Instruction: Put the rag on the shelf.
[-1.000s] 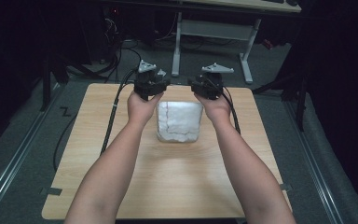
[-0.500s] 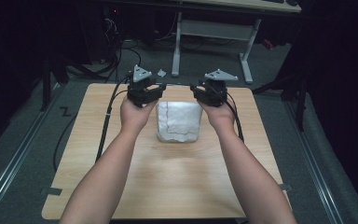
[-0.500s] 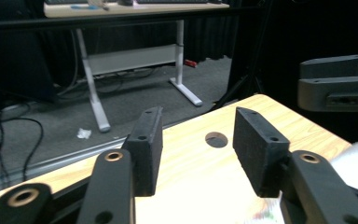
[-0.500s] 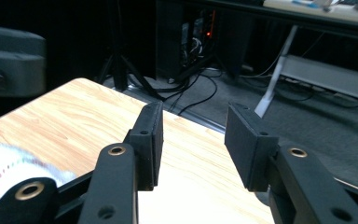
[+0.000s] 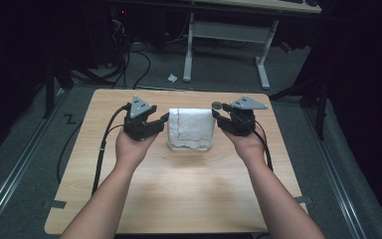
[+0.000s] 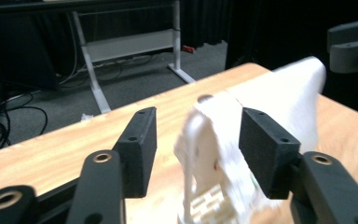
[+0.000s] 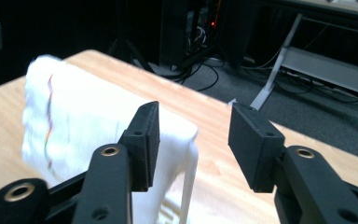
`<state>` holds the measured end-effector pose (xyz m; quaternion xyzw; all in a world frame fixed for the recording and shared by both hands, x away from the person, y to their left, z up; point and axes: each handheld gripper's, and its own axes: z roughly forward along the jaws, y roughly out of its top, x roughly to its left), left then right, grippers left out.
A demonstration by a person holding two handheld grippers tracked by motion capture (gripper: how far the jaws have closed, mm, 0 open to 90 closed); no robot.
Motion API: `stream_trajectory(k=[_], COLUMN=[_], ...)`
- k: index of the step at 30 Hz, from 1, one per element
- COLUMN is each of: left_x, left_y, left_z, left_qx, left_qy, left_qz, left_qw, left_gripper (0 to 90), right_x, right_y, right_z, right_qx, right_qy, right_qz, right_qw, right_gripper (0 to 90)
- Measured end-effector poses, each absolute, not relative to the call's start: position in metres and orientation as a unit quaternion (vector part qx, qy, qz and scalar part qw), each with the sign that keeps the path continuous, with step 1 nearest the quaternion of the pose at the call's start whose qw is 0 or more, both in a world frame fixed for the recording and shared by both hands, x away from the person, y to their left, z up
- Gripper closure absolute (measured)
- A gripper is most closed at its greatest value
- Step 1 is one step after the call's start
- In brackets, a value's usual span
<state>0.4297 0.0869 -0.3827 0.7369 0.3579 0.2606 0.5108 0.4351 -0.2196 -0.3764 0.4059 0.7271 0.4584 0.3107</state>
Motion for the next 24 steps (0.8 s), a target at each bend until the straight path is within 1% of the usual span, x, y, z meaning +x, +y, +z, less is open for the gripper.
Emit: stream_trajectory(k=[4, 8, 12, 13, 14, 18, 19, 20, 24], left_x=[0.415, 0.403, 0.395, 0.393, 0.390, 0.378, 0.370, 0.370, 0.354], left_y=[0.093, 0.104, 0.115, 0.117, 0.119, 0.123, 0.125, 0.125, 0.125], left_z=[-0.392, -0.408, -0.429, -0.434, -0.439, -0.463, -0.474, -0.474, -0.496], left_qx=[0.743, 0.750, 0.755, 0.758, 0.762, 0.780, 0.786, 0.786, 0.810], left_qy=[0.355, 0.359, 0.373, 0.375, 0.376, 0.371, 0.370, 0.370, 0.362], left_qz=[0.256, 0.247, 0.220, 0.212, 0.204, 0.175, 0.165, 0.165, 0.134], left_qw=[0.507, 0.498, 0.492, 0.489, 0.486, 0.473, 0.466, 0.466, 0.442], left_gripper=[43.5, 43.1, 42.7, 43.3, 43.3, 43.6, 42.9, 42.9, 42.8], right_x=[0.422, 0.407, 0.395, 0.389, 0.389, 0.377, 0.370, 0.370, 0.356], right_y=[-0.223, -0.229, -0.236, -0.239, -0.239, -0.242, -0.243, -0.243, -0.243], right_z=[-0.384, -0.397, -0.417, -0.428, -0.428, -0.451, -0.462, -0.462, -0.485], right_qx=[0.398, 0.398, 0.403, 0.404, 0.404, 0.409, 0.410, 0.410, 0.414], right_qy=[0.736, 0.741, 0.750, 0.753, 0.753, 0.761, 0.766, 0.766, 0.773], right_qz=[0.449, 0.444, 0.431, 0.426, 0.426, 0.414, 0.409, 0.409, 0.403], right_qw=[0.315, 0.308, 0.299, 0.296, 0.296, 0.286, 0.280, 0.280, 0.262], right_gripper=[47.5, 46.2, 44.6, 44.5, 44.5, 44.1, 44.5, 44.5, 44.9])
